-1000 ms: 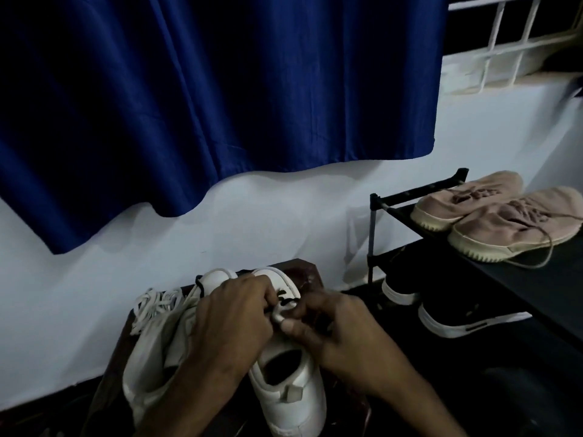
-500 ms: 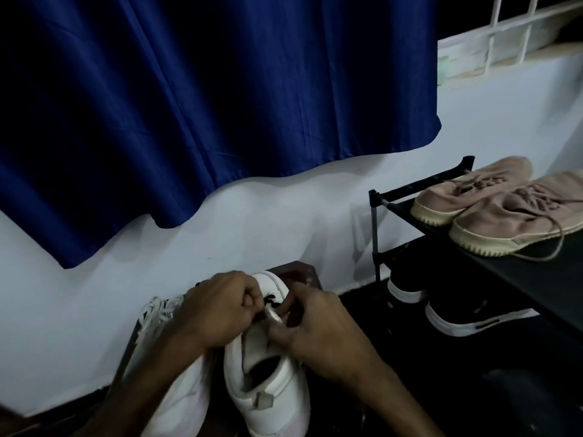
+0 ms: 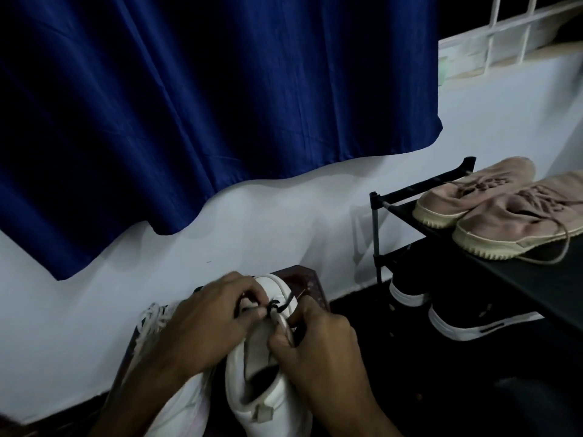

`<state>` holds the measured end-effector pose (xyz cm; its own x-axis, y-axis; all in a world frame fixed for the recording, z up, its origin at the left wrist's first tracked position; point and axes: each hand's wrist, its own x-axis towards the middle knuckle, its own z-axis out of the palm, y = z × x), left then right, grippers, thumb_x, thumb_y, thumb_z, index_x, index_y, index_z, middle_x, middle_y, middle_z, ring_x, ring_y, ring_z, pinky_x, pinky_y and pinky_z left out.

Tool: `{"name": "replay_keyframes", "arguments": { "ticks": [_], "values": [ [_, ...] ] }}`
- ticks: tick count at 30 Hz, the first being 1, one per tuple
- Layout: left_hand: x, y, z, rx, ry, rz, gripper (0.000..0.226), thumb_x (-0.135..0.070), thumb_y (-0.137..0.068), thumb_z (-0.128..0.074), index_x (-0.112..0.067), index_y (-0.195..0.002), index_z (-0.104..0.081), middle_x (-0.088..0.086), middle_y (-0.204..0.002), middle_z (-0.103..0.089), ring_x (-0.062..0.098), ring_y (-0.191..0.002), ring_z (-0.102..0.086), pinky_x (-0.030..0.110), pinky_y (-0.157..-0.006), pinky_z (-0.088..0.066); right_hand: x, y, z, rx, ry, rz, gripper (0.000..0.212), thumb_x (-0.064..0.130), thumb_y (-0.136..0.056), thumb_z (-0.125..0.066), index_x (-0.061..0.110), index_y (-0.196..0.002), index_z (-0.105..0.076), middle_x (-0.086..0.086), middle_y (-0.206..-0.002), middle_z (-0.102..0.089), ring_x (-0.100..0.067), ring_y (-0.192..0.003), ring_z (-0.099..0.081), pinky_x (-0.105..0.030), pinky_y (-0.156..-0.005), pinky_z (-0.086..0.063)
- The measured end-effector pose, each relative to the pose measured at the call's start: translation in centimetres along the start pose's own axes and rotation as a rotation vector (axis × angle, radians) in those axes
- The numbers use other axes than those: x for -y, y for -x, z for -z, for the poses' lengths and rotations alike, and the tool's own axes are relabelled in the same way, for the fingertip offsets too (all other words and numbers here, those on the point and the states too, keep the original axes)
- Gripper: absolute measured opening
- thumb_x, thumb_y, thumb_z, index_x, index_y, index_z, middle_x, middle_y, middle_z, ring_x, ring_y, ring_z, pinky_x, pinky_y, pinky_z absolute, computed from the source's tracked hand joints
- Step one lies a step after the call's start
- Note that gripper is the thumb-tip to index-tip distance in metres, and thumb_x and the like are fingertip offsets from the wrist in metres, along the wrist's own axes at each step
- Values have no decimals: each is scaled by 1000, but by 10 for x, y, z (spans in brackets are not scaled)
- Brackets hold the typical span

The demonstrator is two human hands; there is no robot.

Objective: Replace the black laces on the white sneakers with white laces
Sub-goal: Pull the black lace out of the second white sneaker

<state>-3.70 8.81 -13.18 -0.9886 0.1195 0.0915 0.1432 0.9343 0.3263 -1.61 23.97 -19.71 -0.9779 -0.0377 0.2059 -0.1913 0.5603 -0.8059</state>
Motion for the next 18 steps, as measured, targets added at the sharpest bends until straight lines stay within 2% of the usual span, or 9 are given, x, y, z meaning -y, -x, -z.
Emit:
{"name": "replay_keyframes", "arguments": {
  "ticks": [1, 3, 5, 7, 10, 13, 16, 18],
  "values": [
    [-4, -1, -1, 43, -73, -20, 12, -36, -83, -66, -38, -92, -58, -25, -98, -59, -7, -86, -55, 10, -68, -36, -2, 0, 0, -7, -16, -16, 45, 65, -63, -32, 26, -82, -44, 0, -82, -69, -22, -81, -65, -34, -72, -50],
    [-10, -4, -5, 2, -254, -59, 15, -38, -82, -64, -39, -93, -54, -22, -100, -56, -2, -95, -54, 8, -66, -33, -4, -1, -1, -16, -40, -31, 47, 65, -60, -33, 26, -82, -45, 1, -79, -68, -20, -78, -65, -34, -71, -50],
    [-15, -6, -8, -58, -345, -53, 14, -40, -83, -64, -37, -95, -57, -17, -101, -57, 2, -99, -55, 12, -68, -32, -3, -2, -1, -13, -32, -32, 46, 64, -63, -37, 24, -83, -47, 1, -77, -67, -20, -77, -64, -34, -71, -51],
    [-19, -9, -8, -119, -399, -66, 13, -42, -82, -68, -36, -92, -63, -13, -96, -58, 7, -96, -59, 23, -69, -37, -2, -2, 0, -5, -28, -34, 44, 62, -65, -40, 23, -84, -47, 1, -78, -66, -20, -78, -64, -34, -72, -50],
    [-24, -10, -4, -177, -457, -81, 16, -50, -83, -68, -34, -87, -67, -10, -86, -47, 7, -91, -58, 23, -63, -34, -2, -3, 1, -2, -2, -41, 36, 57, -71, -43, 24, -83, -43, 0, -79, -66, -23, -80, -64, -35, -72, -50],
    [-14, -9, 1, -254, -295, 10, 17, -48, -86, -65, -31, -81, -65, -12, -84, -49, 7, -83, -54, 27, -66, -34, 1, -1, 1, 13, 56, -31, 35, 55, -73, -39, 24, -88, -40, -2, -85, -67, -28, -86, -64, -36, -74, -50],
    [11, -11, 10, -447, -104, 181, 18, -40, -85, -70, -30, -72, -61, -12, -82, -54, 10, -73, -53, 30, -65, -38, 6, 0, 2, 32, 87, -25, 30, 53, -82, -44, 25, -92, -41, -3, -93, -67, -30, -93, -63, -36, -77, -47],
    [26, -10, 13, -484, -28, 297, 16, -37, -86, -69, -30, -74, -61, -13, -84, -57, 13, -73, -54, 31, -66, -37, 8, 0, 3, 34, 104, -23, 26, 50, -86, -47, 25, -94, -41, -4, -96, -66, -30, -95, -62, -36, -78, -46]
  ]
}}
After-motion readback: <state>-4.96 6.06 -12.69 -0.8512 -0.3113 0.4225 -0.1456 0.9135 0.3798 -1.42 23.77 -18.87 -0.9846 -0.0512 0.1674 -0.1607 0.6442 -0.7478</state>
